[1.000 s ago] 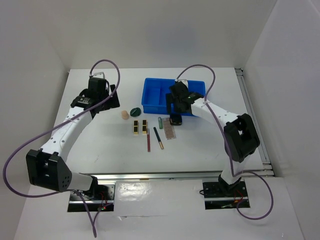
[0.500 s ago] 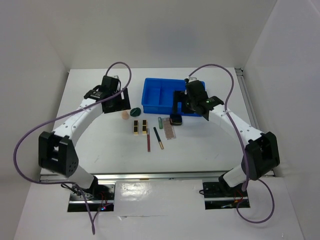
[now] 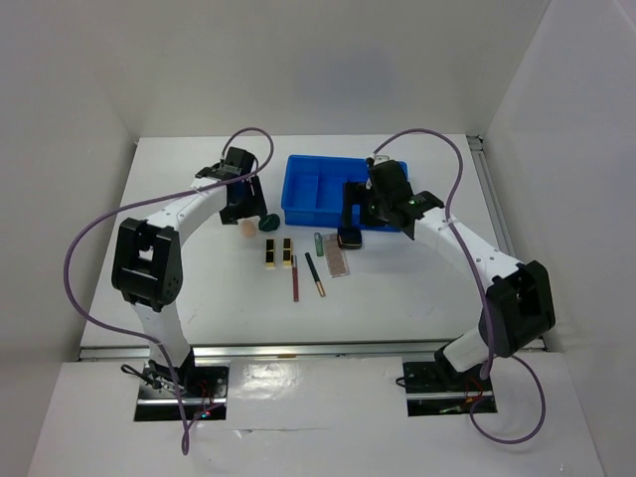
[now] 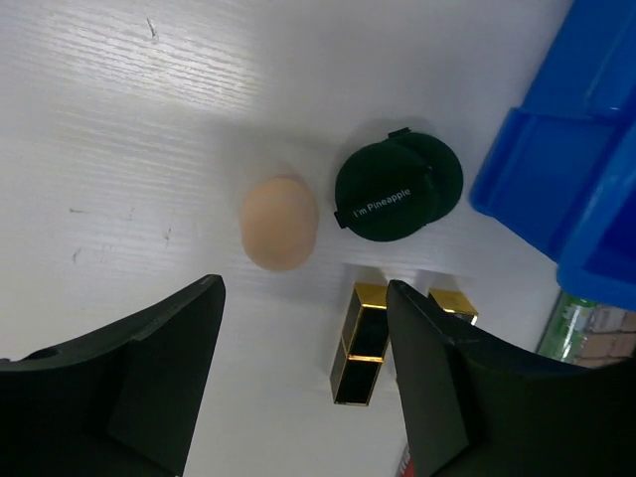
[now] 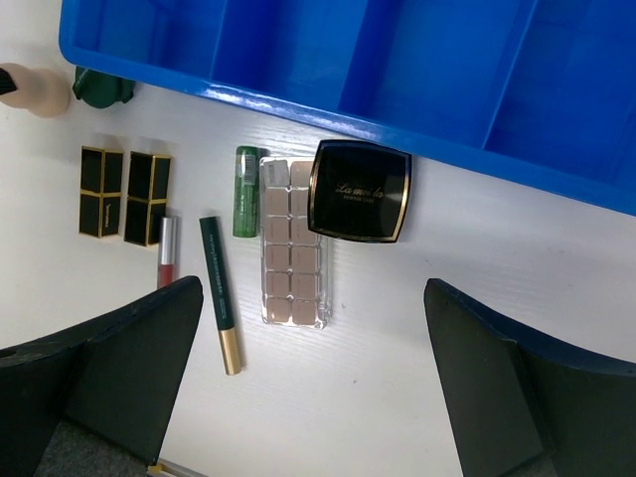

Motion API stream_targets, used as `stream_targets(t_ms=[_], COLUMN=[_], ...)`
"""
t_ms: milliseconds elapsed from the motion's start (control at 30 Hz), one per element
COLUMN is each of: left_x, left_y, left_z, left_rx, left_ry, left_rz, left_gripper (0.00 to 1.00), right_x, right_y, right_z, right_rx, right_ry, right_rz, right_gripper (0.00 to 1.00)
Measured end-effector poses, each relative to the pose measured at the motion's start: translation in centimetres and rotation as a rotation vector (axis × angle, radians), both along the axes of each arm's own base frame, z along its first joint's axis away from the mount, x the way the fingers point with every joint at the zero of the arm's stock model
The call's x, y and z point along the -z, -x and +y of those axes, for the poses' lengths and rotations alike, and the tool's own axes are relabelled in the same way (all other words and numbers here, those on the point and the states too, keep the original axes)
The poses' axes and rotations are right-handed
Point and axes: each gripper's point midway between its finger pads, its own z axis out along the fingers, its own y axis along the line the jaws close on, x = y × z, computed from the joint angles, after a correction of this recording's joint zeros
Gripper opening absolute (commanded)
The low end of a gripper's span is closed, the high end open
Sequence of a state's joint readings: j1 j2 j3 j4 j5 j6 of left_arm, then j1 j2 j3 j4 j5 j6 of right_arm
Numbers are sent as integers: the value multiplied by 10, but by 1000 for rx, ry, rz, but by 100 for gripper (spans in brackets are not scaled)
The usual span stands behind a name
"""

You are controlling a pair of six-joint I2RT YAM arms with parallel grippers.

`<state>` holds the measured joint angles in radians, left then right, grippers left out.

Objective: Organize the makeup

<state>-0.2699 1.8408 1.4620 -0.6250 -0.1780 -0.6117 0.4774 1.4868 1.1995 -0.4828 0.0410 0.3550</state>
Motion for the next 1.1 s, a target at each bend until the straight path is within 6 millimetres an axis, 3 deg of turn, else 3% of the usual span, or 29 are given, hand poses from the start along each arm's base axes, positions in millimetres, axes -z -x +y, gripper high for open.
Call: stream_targets(t_ms=[133, 233, 367, 500, 767, 833, 900, 967, 1100], left_x=[24, 33, 34, 33, 32, 21, -5, -37, -124], left_y=[-1, -2, -5, -7, -5, -4, -5, -10, -30], left_z=[6, 11, 15, 15, 17, 18, 14, 7, -28], left_rx=[-36, -55, -84, -85, -82, -67, -34, 2, 124], left_ry=[-6, -7, 0, -1, -17, -19, 3, 41, 141], left_rz=[51, 65, 58, 48, 56, 43, -11, -87, -316], left_gripper=[76, 68, 55, 48, 23, 23, 22, 22, 20], right_x=[3, 3, 4, 4, 5, 5, 6, 6, 5], right_y=[-1, -2, -3, -3, -3, -4, -4, -4, -4], right_z=[-3, -6, -7, -8, -12, -14, -15, -16, -16], right_rx=[7, 15, 20, 25, 37, 42, 47, 49, 48], right_ry=[10, 16, 20, 25, 35, 38, 42, 43, 29], right_rz=[5, 5, 3, 3, 7, 7, 7, 7, 13], right_gripper=[100, 100, 100, 100, 100, 100, 100, 100, 100])
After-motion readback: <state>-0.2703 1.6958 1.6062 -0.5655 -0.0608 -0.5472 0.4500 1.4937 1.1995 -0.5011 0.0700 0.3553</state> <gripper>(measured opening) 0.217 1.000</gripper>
